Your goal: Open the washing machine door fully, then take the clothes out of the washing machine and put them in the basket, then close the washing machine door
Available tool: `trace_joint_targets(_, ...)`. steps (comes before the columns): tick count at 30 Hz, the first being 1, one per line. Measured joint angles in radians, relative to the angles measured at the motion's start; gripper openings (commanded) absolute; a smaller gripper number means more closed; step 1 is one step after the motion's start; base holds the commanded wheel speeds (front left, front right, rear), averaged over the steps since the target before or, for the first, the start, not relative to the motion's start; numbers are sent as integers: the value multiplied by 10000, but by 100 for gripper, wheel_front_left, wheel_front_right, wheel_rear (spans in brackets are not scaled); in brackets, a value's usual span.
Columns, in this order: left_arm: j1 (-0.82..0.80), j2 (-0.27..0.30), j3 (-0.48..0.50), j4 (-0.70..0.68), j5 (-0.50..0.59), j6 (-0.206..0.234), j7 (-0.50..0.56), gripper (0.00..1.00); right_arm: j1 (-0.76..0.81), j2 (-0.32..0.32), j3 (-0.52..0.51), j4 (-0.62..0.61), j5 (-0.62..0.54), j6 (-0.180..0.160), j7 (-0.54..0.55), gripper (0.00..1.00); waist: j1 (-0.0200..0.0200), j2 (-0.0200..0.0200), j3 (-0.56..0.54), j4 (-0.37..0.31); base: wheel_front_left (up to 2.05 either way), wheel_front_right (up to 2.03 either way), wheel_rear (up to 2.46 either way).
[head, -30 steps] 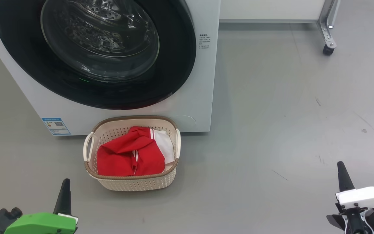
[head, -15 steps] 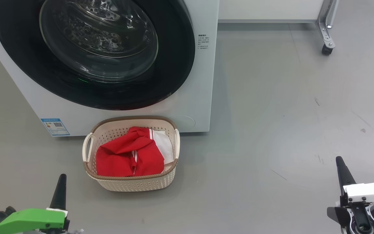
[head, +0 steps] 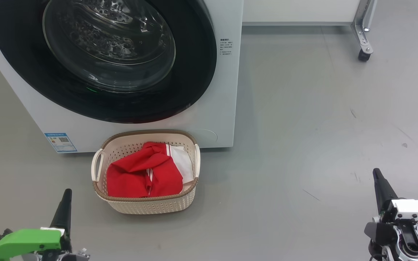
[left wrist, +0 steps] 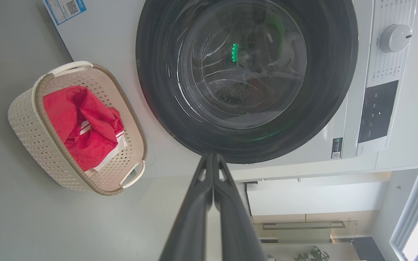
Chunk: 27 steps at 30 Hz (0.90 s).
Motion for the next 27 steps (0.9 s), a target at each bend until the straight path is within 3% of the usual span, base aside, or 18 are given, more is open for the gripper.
trace_joint_targets(4,-15,12,42,2,-433,0,71,0,-67,25,-50,31,422,82,88,0,0,0,-2,-7,0,0,0)
trace_joint_targets(27,-101,17,69,27,-433,0,86,0,-71,25,-63,35,439,82,88,0,0,0,-3,-6,0,0,0)
